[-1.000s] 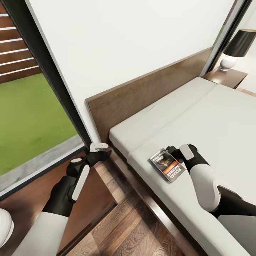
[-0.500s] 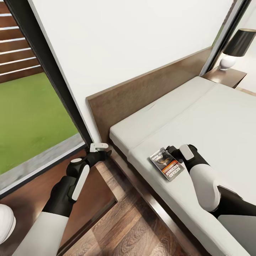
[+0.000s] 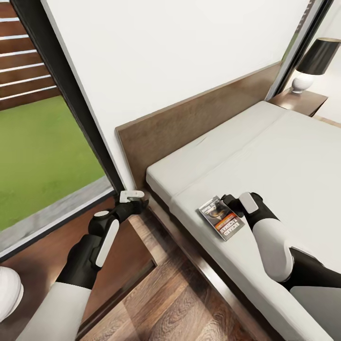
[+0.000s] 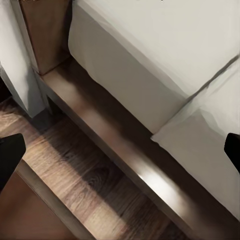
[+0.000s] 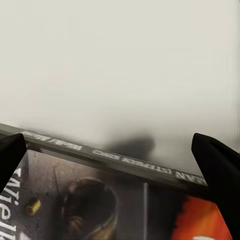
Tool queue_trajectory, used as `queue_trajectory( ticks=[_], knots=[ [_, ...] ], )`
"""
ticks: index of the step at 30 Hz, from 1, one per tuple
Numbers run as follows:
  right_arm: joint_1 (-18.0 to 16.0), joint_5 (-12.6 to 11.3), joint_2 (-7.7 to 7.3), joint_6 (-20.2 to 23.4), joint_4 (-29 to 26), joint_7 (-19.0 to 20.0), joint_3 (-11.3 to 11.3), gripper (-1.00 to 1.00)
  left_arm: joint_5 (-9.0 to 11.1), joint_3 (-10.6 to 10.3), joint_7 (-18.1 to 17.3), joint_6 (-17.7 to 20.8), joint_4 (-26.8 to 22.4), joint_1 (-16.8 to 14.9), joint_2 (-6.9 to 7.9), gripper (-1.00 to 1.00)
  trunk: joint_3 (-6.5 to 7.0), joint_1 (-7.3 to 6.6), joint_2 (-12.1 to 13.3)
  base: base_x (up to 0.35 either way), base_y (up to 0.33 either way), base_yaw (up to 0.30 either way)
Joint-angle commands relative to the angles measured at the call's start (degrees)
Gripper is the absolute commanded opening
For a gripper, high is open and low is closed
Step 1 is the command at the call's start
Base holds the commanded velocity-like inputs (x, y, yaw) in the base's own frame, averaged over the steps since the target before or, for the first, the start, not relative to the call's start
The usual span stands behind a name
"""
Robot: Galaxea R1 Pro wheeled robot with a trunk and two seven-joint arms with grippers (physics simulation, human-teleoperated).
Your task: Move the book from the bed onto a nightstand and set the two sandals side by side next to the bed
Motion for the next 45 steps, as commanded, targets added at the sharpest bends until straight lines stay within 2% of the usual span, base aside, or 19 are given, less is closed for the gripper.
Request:
queue_trajectory(
  ticks=[1, 9, 32, 45],
  knots=[
    [0.02, -0.58, 0.01, 0.37, 0.38, -0.57, -0.13, 1.0, 0.29, 0.03, 0.05, 0.29, -0.07, -0.03, -0.02, 1.0, -0.05, 0.0, -0.01, -0.005, 0.0, 0.0],
    [0.02, -0.59, 0.01, 0.54, 0.45, -0.59, -0.13, 1.0, 0.29, 0.03, 0.05, 0.29, -0.1, -0.03, -0.04, 1.0, -0.05, 0.0, -0.01, -0.013, 0.0, 0.0],
    [0.02, -0.58, 0.01, 0.76, 0.38, -0.59, -0.08, 1.0, 0.29, 0.03, 0.05, 0.32, -0.1, -0.02, -0.03, 1.0, -0.05, 0.0, -0.01, -0.133, 0.0, 0.0],
    [0.02, -0.58, 0.01, 0.76, 0.38, -0.56, -0.09, 1.0, 0.29, 0.03, 0.05, 0.29, -0.1, -0.01, -0.04, 1.0, -0.05, 0.0, -0.01, -0.016, 0.0, 0.0]
  ],
)
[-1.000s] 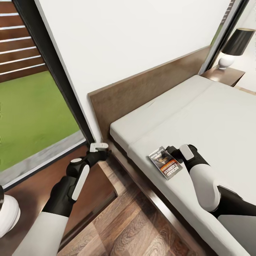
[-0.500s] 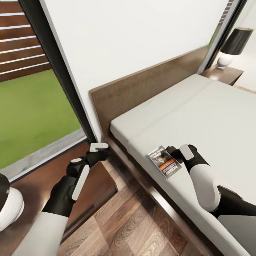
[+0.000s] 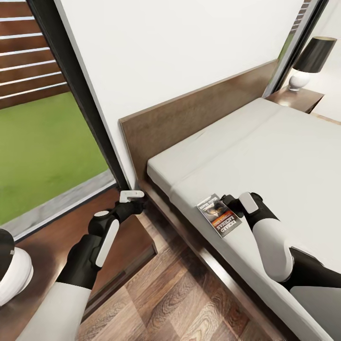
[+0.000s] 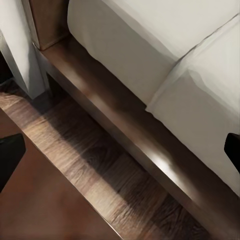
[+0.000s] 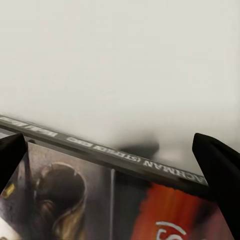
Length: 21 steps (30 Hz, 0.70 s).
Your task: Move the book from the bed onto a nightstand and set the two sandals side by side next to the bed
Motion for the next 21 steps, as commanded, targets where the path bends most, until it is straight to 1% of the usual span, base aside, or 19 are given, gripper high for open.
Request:
queue_trajectory(
  ticks=[1, 9, 15, 21],
  knots=[
    [0.02, -0.57, 0.01, 0.35, 0.29, -0.57, -0.12, 1.0, 0.29, 0.03, 0.05, 0.29, -0.07, -0.04, 0.02, 1.0, -0.05, 0.0, -0.01, 0.0, 0.0, 0.0],
    [0.02, -0.57, 0.01, 0.29, 0.29, -0.57, -0.08, 1.0, 0.29, 0.03, 0.05, 0.32, -0.06, -0.02, 0.02, 1.0, -0.05, 0.0, -0.01, -0.001, 0.0, 0.0],
    [0.02, -0.6, 0.01, 0.25, 0.29, -0.56, -0.1, 1.0, 0.29, 0.03, 0.05, 0.3, -0.08, 0.0, 0.06, 1.0, -0.05, 0.0, -0.01, -0.077, 0.0, 0.0],
    [0.02, -0.57, 0.01, 0.28, 0.29, -0.54, -0.08, 1.0, 0.29, 0.03, 0.05, 0.29, -0.06, 0.01, 0.04, 1.0, -0.05, 0.0, -0.01, -0.019, 0.0, 0.0]
  ],
)
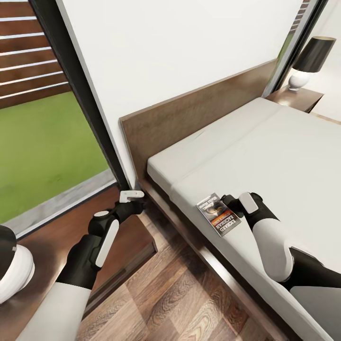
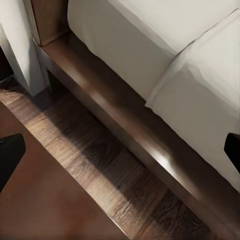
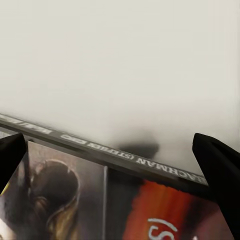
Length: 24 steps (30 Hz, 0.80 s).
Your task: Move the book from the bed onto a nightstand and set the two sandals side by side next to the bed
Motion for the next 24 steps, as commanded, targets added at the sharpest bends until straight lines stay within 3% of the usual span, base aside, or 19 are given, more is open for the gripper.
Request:
queue_trajectory(
  ticks=[1, 8, 13, 16, 20, 24],
  knots=[
    [0.02, -0.53, 0.01, 0.35, 0.25, -0.55, -0.12, 1.0, 0.29, 0.03, 0.05, 0.31, -0.05, -0.04, -0.02, 1.0, -0.05, 0.0, -0.01, -0.001, 0.0, 0.0],
    [0.02, -0.26, 0.01, 0.0, 0.2, -0.65, 0.04, 1.0, 0.29, 0.03, 0.05, 0.31, -0.06, -0.02, -0.01, 1.0, -0.05, 0.0, -0.01, 0.0, 0.0, 0.0],
    [0.02, 0.17, 0.04, -5.47, 0.13, -0.87, 1.07, 1.0, 0.23, 0.03, 0.05, 0.33, -0.05, -0.01, 0.0, 1.0, -0.05, 0.0, -0.01, 0.0, 0.0, 0.0],
    [0.02, 0.22, 0.02, -6.28, 0.03, -0.93, 1.79, 1.0, 0.21, 0.03, 0.05, 0.31, -0.05, -0.01, 0.01, 1.0, -0.05, 0.0, -0.01, 0.0, 0.0, 0.0],
    [0.07, 0.26, 0.13, -6.75, -3.79, -1.47, 3.05, 1.0, 0.2, 0.03, 0.05, 0.29, -0.05, 0.03, -0.01, 1.0, -0.05, 0.0, -0.01, 0.0, 0.0, 0.0],
    [0.1, 0.26, 0.28, -6.66, -7.47, -4.72, 3.61, 1.0, 0.24, 0.02, 0.05, 0.28, -0.05, 0.28, -0.06, 1.0, -0.05, 0.0, -0.01, 0.0, 0.0, 0.0]
  ],
)
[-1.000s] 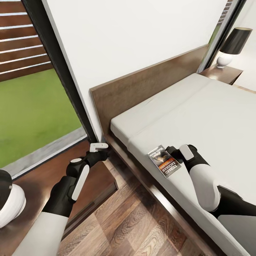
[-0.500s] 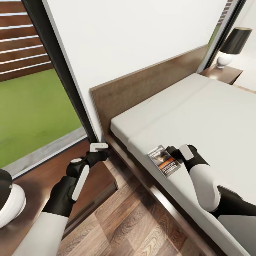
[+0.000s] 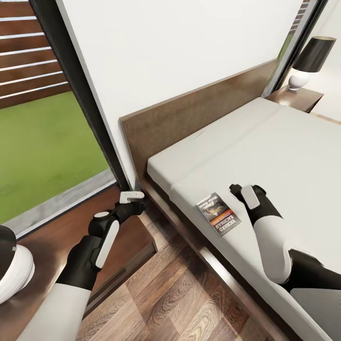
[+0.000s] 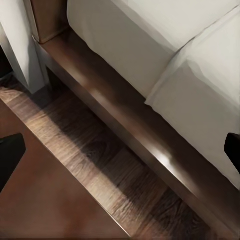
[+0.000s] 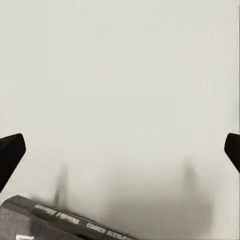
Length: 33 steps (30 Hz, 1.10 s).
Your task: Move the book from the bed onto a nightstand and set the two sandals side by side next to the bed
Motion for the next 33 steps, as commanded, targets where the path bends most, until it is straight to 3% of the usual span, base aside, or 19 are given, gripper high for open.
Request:
queue_trajectory(
  ticks=[1, 2, 3, 7, 8, 10, 11, 12, 16, 19, 21, 24, 26, 32, 33],
  knots=[
    [0.0, -0.58, 0.04, 0.25, -1.06, -1.0, 0.11, 1.0, 0.31, 0.03, 0.05, 0.3, -0.06, 0.0, -0.02, 1.0, -0.04, 0.0, -0.02, 0.0, 0.0, 0.0],
    [0.06, -0.58, 0.06, 0.41, -2.36, -1.42, 0.52, 1.0, 0.3, 0.01, 0.05, 0.3, -0.06, 0.01, -0.02, 1.0, -0.04, 0.0, -0.02, 0.0, 0.0, 0.0],
    [0.44, -0.56, 0.0, 1.16, -7.5, -1.96, 2.99, 1.0, 0.26, -0.03, 0.05, 0.31, -0.06, 0.07, -0.02, 1.0, -0.04, 0.0, -0.02, 0.0, 0.0, 0.0],
    [2.6, 0.76, -0.11, 3.35, -14.49, -2.09, 6.01, 1.0, 0.25, -0.03, 0.05, 0.28, -0.06, 0.26, -0.02, 1.0, -0.04, 0.0, -0.02, 0.0, 0.0, 0.0],
    [6.84, 5.33, -0.12, 6.86, -23.5, -1.68, 7.37, 1.0, 0.48, 0.01, 0.05, 0.24, -0.09, 0.41, -0.02, 1.0, -0.04, 0.0, -0.02, 0.0, 0.0, 0.0],
    [8.53, 7.06, -0.11, 7.84, -26.84, -1.34, 7.8, 1.0, 0.83, 0.02, 0.03, 0.23, -0.01, 0.43, -0.02, 1.0, -0.04, 0.0, -0.02, 0.0, 0.0, 0.0],
    [11.53, 9.19, -0.14, 8.89, -31.98, 0.38, 8.43, 1.0, 2.12, 0.03, -0.09, 0.23, 0.2, 0.45, -0.02, 1.0, -0.04, 0.0, -0.02, 0.0, 0.0, 0.0],
    [17.08, 11.37, -0.29, 9.72, -39.08, 6.15, 8.94, 1.0, 4.61, 0.03, -0.37, 0.23, 0.13, 0.51, -0.02, 1.0, -0.04, 0.0, -0.02, 0.0, 0.0, 0.0],
    [22.35, 13.7, -0.72, 10.91, -46.02, 12.0, 9.11, 1.0, 7.46, -0.65, -1.86, 0.29, 0.52, 1.01, -0.07, 1.0, -0.04, 0.0, -0.02, 0.0, 0.0, 0.0],
    [25.76, 14.21, -1.72, 11.73, -48.32, 16.5, 9.07, 1.0, 9.13, -2.79, -2.76, 0.3, 1.03, 1.41, -0.04, 1.0, -0.04, 0.0, -0.02, 0.0, 0.0, 0.0],
    [27.57, 14.38, -3.55, 11.9, -48.96, 22.92, 8.95, 1.0, 10.77, -4.16, -3.06, 0.31, 2.03, 1.53, -0.03, 1.0, -0.04, 0.0, -0.02, 0.0, 0.0, 0.0],
    [29.16, 14.48, -5.44, 11.8, -49.25, 29.3, 8.82, 1.0, 12.21, -5.66, -3.39, 0.26, 3.41, 1.58, -0.02, 1.0, -0.04, 0.0, -0.02, 0.0, 0.0, 0.0],
    [31.06, 14.52, -7.12, 11.4, -49.44, 35.38, 8.31, 1.0, 14.1, -8.09, -4.06, 0.17, 5.27, 1.61, -0.02, 1.0, -0.04, 0.0, -0.02, 0.0, 0.0, 0.0],
    [33.61, 14.54, -8.49, 9.06, -49.55, 44.09, 6.82, 1.0, 19.05, -12.23, -4.76, -1.69, 9.13, 1.62, -0.09, 1.0, -0.04, 0.0, -0.02, 0.0, 0.0, 0.0],
    [34.05, 14.58, -8.87, 8.46, -49.64, 48.17, 7.06, 1.0, 20.37, -14.53, -4.78, -3.81, 10.51, 1.62, -0.1, 1.0, -0.04, 0.0, -0.02, 0.0, 0.0, 0.0]
  ],
)
